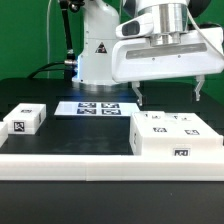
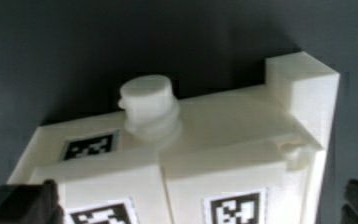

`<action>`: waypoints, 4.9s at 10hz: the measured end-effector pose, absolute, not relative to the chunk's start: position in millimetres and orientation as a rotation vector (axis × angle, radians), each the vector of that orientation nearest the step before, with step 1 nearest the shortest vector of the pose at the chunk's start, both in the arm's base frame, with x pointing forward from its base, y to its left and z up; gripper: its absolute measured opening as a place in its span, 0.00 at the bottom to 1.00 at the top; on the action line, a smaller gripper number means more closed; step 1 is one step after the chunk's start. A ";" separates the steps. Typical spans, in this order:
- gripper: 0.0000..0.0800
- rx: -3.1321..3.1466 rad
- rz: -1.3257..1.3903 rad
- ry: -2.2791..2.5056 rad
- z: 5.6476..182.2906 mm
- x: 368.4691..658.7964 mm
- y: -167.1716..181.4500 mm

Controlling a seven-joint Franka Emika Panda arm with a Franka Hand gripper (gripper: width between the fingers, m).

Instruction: Assemble cabinet

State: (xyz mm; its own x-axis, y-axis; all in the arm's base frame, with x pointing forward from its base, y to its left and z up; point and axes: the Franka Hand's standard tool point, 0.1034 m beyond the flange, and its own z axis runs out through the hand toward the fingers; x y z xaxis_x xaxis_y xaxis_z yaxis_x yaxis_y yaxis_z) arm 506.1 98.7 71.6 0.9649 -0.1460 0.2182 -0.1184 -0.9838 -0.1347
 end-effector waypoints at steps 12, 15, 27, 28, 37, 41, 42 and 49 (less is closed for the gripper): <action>1.00 -3.050 -0.376 0.028 58.9 500.0 79.0; 1.00 -3.060 -0.374 0.004 46.0 492.7 74.0; 1.00 -3.061 -0.353 -0.034 16.7 491.4 86.2; 1.00 -3.061 -0.351 -0.034 16.2 491.2 86.1; 1.00 -3.059 -0.379 -0.032 6.7 499.4 87.1; 0.49 -3.060 -0.379 -0.039 5.9 499.1 86.1; 0.26 -3.061 -0.378 -0.036 5.8 499.0 85.5; 0.00 -3.062 -0.372 -0.055 11.3 498.1 84.8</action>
Offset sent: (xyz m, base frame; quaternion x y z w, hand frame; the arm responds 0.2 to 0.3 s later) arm 0.0000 0.0000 0.0000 0.0000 0.0000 0.0000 1.0000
